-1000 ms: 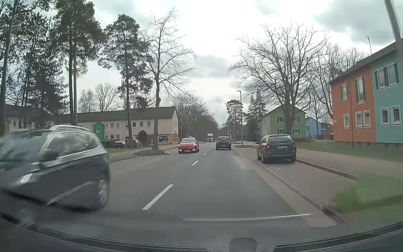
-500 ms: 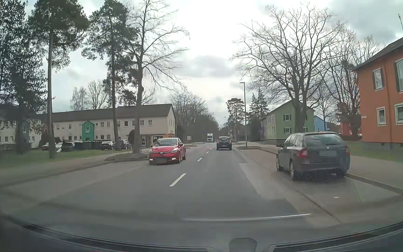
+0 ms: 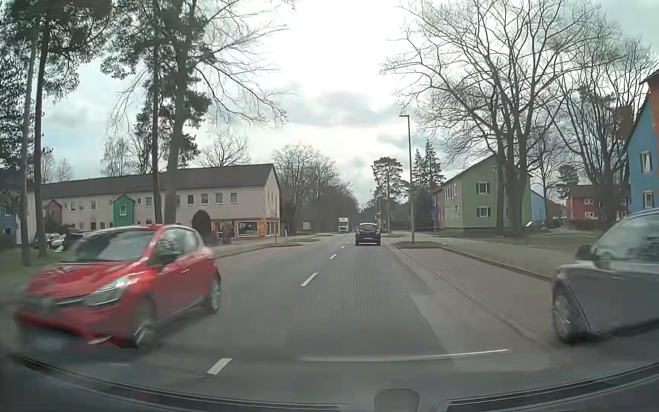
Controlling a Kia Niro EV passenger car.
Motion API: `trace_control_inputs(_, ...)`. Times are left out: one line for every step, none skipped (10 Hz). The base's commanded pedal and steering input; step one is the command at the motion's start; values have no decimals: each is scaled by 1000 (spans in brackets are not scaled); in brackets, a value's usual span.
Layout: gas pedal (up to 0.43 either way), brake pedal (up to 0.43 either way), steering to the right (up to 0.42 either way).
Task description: Follow the waypoints while adhering to traffic rules and regulations
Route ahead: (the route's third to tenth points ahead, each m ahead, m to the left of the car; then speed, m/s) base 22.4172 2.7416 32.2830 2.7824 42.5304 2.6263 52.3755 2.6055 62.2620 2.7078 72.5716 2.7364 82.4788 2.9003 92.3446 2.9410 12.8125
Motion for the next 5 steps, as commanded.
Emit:
trace_control_inputs(130, 0, 1)
trace_control_inputs(130, 0, 1)
trace_control_inputs(130, 0, 1)
trace_control_inputs(130, 0, 2)
trace_control_inputs(118, 0, 1)
